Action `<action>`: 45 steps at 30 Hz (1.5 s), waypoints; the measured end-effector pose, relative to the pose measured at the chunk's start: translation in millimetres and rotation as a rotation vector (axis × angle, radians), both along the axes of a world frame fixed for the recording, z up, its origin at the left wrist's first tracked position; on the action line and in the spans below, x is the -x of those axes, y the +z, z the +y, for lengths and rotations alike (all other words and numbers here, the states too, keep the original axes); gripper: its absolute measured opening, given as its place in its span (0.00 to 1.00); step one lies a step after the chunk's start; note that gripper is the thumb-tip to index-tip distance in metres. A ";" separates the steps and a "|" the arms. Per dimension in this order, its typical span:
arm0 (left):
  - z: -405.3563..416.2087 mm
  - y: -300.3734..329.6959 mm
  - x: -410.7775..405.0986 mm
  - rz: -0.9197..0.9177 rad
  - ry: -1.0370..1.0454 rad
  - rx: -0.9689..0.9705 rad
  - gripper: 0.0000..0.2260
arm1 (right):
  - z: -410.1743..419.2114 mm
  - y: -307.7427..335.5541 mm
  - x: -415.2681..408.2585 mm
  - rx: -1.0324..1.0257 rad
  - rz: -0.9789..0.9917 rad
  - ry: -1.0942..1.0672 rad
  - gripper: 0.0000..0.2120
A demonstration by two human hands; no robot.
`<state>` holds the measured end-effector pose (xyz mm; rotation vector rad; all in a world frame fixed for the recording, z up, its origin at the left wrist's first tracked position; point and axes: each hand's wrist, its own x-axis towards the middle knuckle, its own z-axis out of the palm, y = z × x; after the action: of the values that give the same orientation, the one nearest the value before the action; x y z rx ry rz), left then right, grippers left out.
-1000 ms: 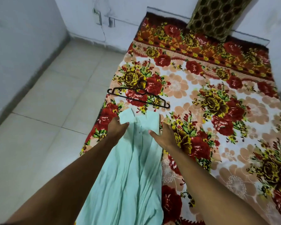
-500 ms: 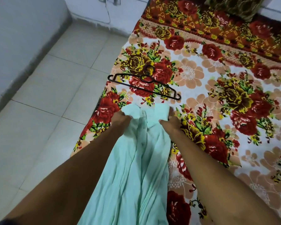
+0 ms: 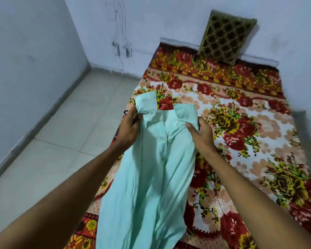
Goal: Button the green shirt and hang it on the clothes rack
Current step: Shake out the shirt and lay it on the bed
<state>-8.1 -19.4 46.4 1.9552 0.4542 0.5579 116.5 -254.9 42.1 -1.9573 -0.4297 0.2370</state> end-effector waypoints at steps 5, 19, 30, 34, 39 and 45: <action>-22.4 120.6 52.9 -0.075 -0.024 -0.008 0.18 | -34.4 124.7 49.9 -0.020 -0.149 0.010 0.06; -143.2 365.9 296.6 -0.283 -0.366 -0.056 0.11 | -173.2 398.1 312.0 -0.098 -0.453 -0.140 0.23; -206.4 475.9 423.9 -0.334 -0.325 -0.081 0.11 | -260.0 510.4 471.4 -0.100 -0.339 0.015 0.15; -224.3 488.6 451.0 -0.314 -0.351 -0.099 0.15 | -279.3 520.0 493.9 0.039 -0.428 -0.004 0.07; -261.9 493.0 478.4 -0.390 -0.277 -0.106 0.05 | -301.9 522.1 513.5 -0.026 -0.515 -0.200 0.15; -292.0 485.6 504.0 -0.428 -0.173 0.010 0.07 | -327.8 519.1 538.4 -0.081 -0.476 -0.196 0.18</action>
<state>-512.1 -311.4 532.0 1.7787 0.0185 0.8326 -422.0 -582.7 561.2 -1.9529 -0.5379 -0.3745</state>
